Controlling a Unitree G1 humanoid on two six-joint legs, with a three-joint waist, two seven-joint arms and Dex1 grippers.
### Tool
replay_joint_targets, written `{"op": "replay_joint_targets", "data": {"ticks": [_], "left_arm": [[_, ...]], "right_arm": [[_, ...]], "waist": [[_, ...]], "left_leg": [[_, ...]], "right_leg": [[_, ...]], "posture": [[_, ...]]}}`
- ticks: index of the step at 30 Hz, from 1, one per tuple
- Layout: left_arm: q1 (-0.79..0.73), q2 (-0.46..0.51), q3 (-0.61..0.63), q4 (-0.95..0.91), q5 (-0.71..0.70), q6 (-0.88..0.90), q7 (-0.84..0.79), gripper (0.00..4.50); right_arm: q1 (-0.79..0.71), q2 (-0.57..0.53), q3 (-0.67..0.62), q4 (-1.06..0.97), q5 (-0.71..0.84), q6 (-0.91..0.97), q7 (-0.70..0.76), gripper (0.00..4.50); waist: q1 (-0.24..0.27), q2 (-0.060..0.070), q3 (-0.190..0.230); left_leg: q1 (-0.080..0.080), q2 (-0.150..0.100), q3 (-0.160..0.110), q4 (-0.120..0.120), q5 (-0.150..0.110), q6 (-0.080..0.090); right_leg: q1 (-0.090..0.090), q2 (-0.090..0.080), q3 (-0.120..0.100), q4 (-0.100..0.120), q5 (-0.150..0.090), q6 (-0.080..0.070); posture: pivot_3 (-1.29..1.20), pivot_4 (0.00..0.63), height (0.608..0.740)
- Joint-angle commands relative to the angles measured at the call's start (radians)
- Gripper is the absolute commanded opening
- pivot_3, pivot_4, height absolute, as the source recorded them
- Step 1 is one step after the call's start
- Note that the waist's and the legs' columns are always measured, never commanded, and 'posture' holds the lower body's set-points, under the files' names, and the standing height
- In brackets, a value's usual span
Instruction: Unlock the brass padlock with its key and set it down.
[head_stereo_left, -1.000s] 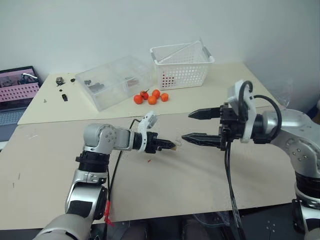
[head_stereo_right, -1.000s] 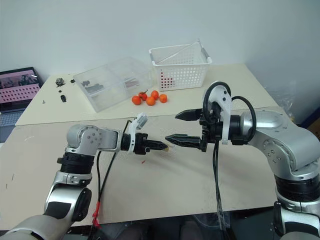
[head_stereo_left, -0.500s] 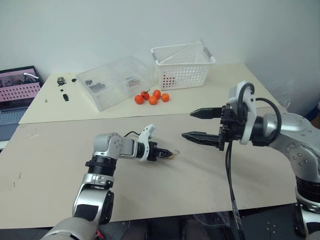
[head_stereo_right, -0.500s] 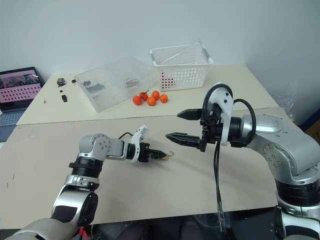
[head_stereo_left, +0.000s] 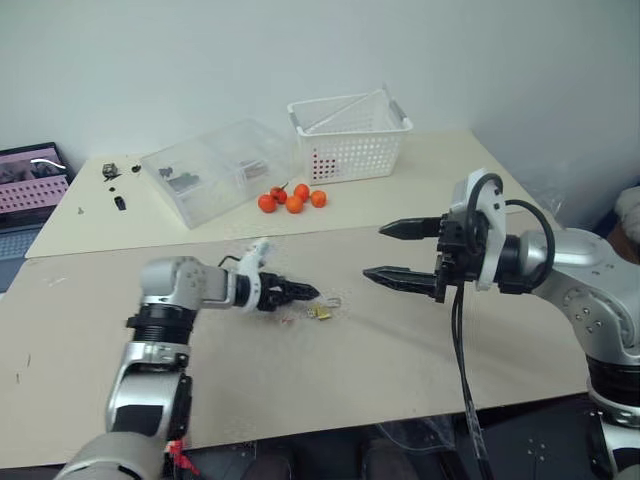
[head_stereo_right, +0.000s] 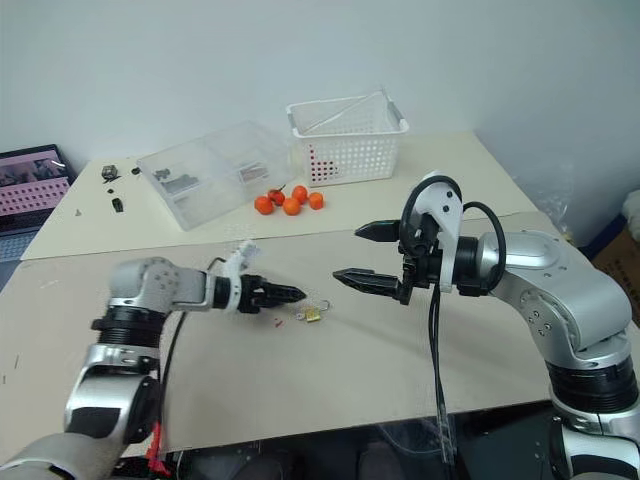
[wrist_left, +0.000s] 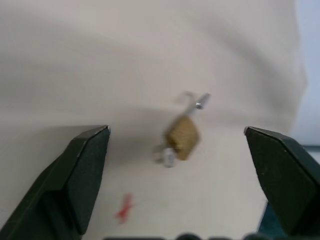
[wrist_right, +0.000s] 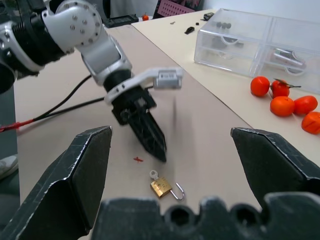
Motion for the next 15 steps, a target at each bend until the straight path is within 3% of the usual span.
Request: {"op": "replay_joint_targets", "data": {"ticks": [1, 6, 10, 15], "left_arm": [[-0.030, 0.116, -0.012, -0.005, 0.041, -0.058, -0.049, 4.46], [-0.009, 0.275, -0.148, -0.126, 0.164, -0.393, -0.231, 4.46], [0.078, 0.324, -0.190, -0.297, 0.229, -0.709, -0.370, 4.46], [0.261, 0.378, -0.180, -0.478, 0.262, -0.880, -0.444, 4.46]], "right_arm": [[-0.025, -0.005, -0.001, 0.005, -0.008, -0.037, 0.021, 4.50], [-0.027, -0.001, 0.012, 0.031, -0.017, -0.041, 0.040, 4.50], [0.001, -0.002, 0.017, 0.059, -0.023, -0.035, 0.047, 4.50], [0.079, -0.029, -0.021, 0.078, -0.010, -0.003, 0.044, 4.50]], "waist": [[-0.002, -0.001, 0.001], [0.015, -0.002, 0.002], [0.037, -0.002, 0.001], [0.044, -0.002, 0.001]], "left_leg": [[-0.001, 0.000, 0.000, 0.000, 0.000, 0.000], [-0.011, -0.001, 0.000, 0.000, -0.001, -0.002], [-0.018, -0.002, 0.001, 0.000, -0.001, -0.003], [-0.019, -0.001, 0.003, -0.001, -0.003, 0.001]], "right_leg": [[-0.001, 0.000, 0.000, 0.004, 0.002, -0.004], [-0.013, -0.003, 0.000, 0.004, 0.003, -0.005], [-0.018, -0.007, 0.000, 0.002, 0.004, -0.007], [-0.017, -0.009, 0.001, -0.005, 0.004, -0.008]], "posture": [[0.00, 0.150, 0.740], [0.00, 0.150, 0.740], [0.00, 0.150, 0.740], [0.00, 0.150, 0.740]]}}
